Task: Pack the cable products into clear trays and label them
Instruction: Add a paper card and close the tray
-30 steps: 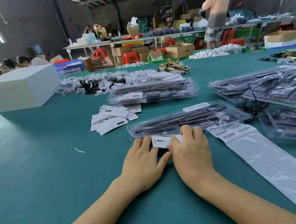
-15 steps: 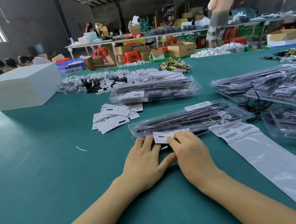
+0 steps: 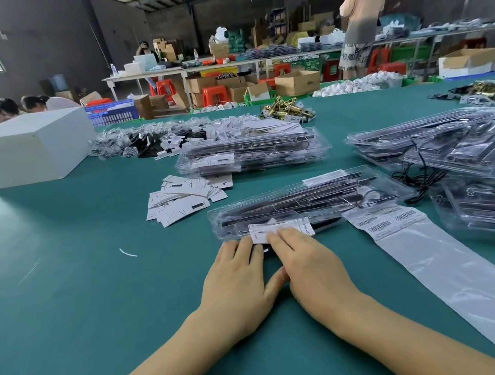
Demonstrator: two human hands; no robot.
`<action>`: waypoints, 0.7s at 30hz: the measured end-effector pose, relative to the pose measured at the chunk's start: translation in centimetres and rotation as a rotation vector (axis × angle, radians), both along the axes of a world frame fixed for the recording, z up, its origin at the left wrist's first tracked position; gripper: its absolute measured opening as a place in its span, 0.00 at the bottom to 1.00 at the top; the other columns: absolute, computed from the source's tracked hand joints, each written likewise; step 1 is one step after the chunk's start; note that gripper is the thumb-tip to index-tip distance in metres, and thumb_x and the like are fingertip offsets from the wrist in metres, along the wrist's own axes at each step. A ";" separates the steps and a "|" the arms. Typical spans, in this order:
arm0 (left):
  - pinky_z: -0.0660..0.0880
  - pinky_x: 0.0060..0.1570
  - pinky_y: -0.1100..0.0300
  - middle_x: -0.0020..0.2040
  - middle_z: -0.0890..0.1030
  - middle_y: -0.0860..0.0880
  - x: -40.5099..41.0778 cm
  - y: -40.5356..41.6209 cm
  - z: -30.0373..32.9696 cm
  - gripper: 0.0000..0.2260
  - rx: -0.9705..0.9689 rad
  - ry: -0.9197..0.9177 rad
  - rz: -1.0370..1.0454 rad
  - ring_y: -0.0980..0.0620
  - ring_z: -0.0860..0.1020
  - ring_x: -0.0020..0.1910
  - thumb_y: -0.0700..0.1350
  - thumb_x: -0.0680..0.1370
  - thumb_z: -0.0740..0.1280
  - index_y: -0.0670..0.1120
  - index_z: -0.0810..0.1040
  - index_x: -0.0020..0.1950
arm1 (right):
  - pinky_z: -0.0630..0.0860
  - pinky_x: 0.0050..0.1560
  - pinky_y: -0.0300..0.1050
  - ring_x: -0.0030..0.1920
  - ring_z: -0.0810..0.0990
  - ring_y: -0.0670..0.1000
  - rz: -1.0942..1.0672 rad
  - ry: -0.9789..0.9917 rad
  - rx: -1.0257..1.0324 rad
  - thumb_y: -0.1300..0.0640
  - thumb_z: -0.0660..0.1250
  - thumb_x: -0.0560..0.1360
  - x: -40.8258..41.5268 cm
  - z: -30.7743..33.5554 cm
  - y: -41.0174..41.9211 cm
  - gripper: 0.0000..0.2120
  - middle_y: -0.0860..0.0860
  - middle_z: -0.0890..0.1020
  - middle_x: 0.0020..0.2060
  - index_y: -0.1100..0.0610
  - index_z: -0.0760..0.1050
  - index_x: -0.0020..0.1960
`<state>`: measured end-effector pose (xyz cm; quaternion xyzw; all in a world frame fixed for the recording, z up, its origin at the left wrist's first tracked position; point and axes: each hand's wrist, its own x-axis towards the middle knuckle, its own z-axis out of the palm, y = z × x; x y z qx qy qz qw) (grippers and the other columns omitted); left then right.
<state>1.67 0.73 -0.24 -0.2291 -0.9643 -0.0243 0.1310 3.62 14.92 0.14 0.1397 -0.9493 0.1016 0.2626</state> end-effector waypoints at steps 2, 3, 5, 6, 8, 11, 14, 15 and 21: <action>0.56 0.69 0.61 0.66 0.67 0.53 0.3 0.1 0.1 0.35 0.000 -0.005 0.015 0.52 0.62 0.66 0.66 0.74 0.37 0.49 0.64 0.71 | 0.80 0.49 0.51 0.51 0.83 0.58 0.010 -0.028 0.029 0.73 0.77 0.51 0.0 -0.2 0.1 0.30 0.60 0.84 0.49 0.68 0.80 0.54; 0.55 0.70 0.61 0.68 0.67 0.53 0.5 0.3 0.1 0.35 0.000 -0.009 0.021 0.51 0.62 0.67 0.66 0.75 0.37 0.49 0.62 0.72 | 0.79 0.51 0.51 0.52 0.83 0.58 0.013 -0.041 0.049 0.73 0.78 0.52 -0.1 -0.3 0.2 0.31 0.60 0.84 0.50 0.68 0.80 0.55; 0.51 0.72 0.60 0.72 0.65 0.51 0.8 0.6 0.1 0.33 0.001 -0.022 0.035 0.51 0.59 0.71 0.64 0.78 0.40 0.46 0.57 0.76 | 0.75 0.57 0.49 0.56 0.81 0.59 0.034 -0.065 0.052 0.71 0.78 0.58 -0.4 -0.3 0.3 0.29 0.61 0.82 0.54 0.68 0.78 0.58; 0.49 0.73 0.60 0.74 0.63 0.49 0.8 0.7 0.0 0.32 0.004 -0.028 0.038 0.51 0.57 0.73 0.63 0.80 0.42 0.45 0.55 0.77 | 0.73 0.59 0.49 0.57 0.81 0.59 0.056 -0.070 0.038 0.69 0.78 0.62 -0.5 -0.3 0.3 0.26 0.61 0.82 0.54 0.68 0.78 0.59; 0.45 0.73 0.60 0.76 0.60 0.48 1.0 0.8 0.0 0.31 0.023 -0.046 0.037 0.51 0.55 0.74 0.61 0.81 0.44 0.43 0.52 0.78 | 0.75 0.55 0.49 0.54 0.82 0.59 0.089 -0.033 0.033 0.65 0.78 0.65 -0.7 -0.3 0.4 0.22 0.60 0.83 0.52 0.67 0.79 0.57; 0.44 0.73 0.61 0.76 0.59 0.48 1.2 0.9 0.2 0.35 0.027 -0.072 0.035 0.52 0.54 0.74 0.62 0.78 0.39 0.43 0.52 0.78 | 0.78 0.52 0.49 0.52 0.83 0.58 0.118 -0.016 0.051 0.60 0.79 0.65 -0.8 -0.2 0.5 0.22 0.59 0.84 0.51 0.66 0.80 0.55; 0.49 0.72 0.60 0.72 0.66 0.48 1.5 1.1 0.6 0.41 0.011 -0.052 0.025 0.50 0.59 0.71 0.62 0.71 0.32 0.42 0.57 0.76 | 0.75 0.56 0.49 0.55 0.82 0.59 0.153 -0.023 0.077 0.59 0.77 0.67 -0.9 -0.4 0.9 0.21 0.58 0.83 0.53 0.65 0.79 0.57; 0.51 0.71 0.60 0.69 0.68 0.48 1.5 1.2 0.7 0.40 0.009 -0.045 0.022 0.50 0.61 0.69 0.62 0.71 0.32 0.43 0.60 0.75 | 0.70 0.61 0.48 0.58 0.80 0.59 0.179 -0.043 0.085 0.59 0.74 0.70 -0.9 -0.5 1.0 0.20 0.58 0.82 0.56 0.65 0.78 0.60; 0.55 0.70 0.59 0.65 0.70 0.49 1.5 1.1 0.6 0.28 0.036 -0.066 0.036 0.49 0.63 0.65 0.60 0.78 0.45 0.44 0.64 0.70 | 0.42 0.72 0.34 0.76 0.52 0.47 0.323 -0.219 0.009 0.51 0.55 0.82 -1.9 -0.8 1.8 0.24 0.49 0.61 0.75 0.56 0.58 0.76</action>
